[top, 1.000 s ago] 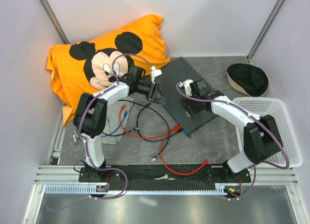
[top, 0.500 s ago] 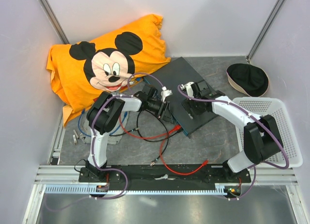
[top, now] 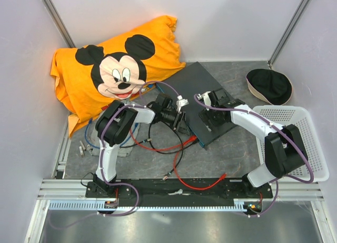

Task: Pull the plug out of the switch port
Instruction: Pull the connector from the switch port.

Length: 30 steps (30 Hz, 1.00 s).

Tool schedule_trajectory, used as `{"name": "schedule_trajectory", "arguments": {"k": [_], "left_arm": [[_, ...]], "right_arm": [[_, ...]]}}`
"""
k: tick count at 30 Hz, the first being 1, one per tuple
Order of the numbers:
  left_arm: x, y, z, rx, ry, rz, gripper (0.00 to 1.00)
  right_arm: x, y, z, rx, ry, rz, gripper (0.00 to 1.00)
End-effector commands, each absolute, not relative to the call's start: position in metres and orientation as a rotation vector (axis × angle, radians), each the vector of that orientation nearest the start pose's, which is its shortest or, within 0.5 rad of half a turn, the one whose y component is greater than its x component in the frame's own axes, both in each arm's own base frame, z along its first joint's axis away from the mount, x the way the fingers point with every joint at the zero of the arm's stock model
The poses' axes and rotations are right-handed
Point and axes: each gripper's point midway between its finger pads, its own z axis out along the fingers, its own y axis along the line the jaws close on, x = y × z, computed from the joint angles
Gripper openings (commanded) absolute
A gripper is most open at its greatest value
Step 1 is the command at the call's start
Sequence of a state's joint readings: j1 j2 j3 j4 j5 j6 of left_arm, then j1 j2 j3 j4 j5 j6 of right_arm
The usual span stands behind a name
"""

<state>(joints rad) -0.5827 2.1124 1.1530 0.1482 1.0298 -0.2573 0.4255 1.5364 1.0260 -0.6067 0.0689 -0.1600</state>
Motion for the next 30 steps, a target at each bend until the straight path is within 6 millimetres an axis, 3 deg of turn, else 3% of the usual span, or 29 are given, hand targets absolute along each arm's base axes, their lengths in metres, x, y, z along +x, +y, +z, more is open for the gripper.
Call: {"name": "schedule_trajectory", "arguments": {"k": [1, 5, 9, 20, 30], "left_arm": [[0.237, -0.361, 0.016, 0.923, 2.328, -1.63, 0.58], [0.234, -0.36, 0.009, 0.863, 2.368, -1.641, 0.56], [0.247, -0.37, 0.003, 0.763, 2.432, -1.655, 0.55], [0.259, -0.385, 0.006, 0.621, 2.468, -1.775, 0.49], [0.275, -0.371, 0.005, 0.436, 2.597, -1.459, 0.49]], "right_arm": [[0.3, 0.113, 0.064, -0.727, 2.601, -0.015, 0.86], [0.297, 0.112, 0.06, -0.723, 2.61, -0.012, 0.86], [0.298, 0.111, 0.062, -0.719, 2.613, -0.012, 0.86], [0.294, 0.109, 0.057, -0.695, 2.646, -0.003, 0.86], [0.3, 0.114, 0.054, -0.678, 2.657, 0.024, 0.86]]}}
